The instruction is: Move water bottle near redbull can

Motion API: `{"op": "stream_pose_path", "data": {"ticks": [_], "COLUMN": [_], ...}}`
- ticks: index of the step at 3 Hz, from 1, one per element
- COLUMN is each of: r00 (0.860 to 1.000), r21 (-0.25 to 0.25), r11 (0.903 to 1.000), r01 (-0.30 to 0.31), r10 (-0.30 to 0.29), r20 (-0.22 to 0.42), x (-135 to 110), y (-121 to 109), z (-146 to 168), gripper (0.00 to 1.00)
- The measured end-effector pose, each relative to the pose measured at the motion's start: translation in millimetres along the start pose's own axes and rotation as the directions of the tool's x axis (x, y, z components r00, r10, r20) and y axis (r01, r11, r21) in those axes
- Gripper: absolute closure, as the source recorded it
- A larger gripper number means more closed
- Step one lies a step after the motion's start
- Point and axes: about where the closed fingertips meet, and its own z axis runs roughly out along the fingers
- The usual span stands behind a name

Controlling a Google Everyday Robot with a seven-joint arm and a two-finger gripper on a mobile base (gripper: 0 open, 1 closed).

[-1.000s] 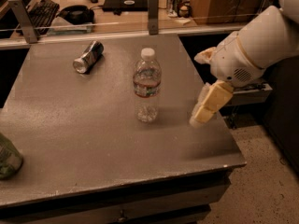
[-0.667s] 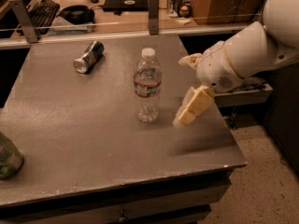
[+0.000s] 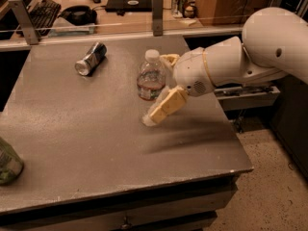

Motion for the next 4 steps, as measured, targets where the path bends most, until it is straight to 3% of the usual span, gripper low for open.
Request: {"op": "stream_pose_path", "data": {"ticks": [1,2,3,4], "r00": [0.999,0.997,0.996,0.996], "r21": [0.003,0.060,0.144,0.150], "r11": [0.9994,0.9969,0.9878,0.9873], "r01": [-0.033,-0.052,-0.059,-0.054], "r10": [0.033,0.048,0.049,0.043], "r20": [0.041,0.067,0.072,0.075], "x": [-7,-12,-25,-30], "y": [-2,-17,-38,-39], "z": [10,-7,-41,-43], "gripper": [0.18,0.41,0.65,0.88]}}
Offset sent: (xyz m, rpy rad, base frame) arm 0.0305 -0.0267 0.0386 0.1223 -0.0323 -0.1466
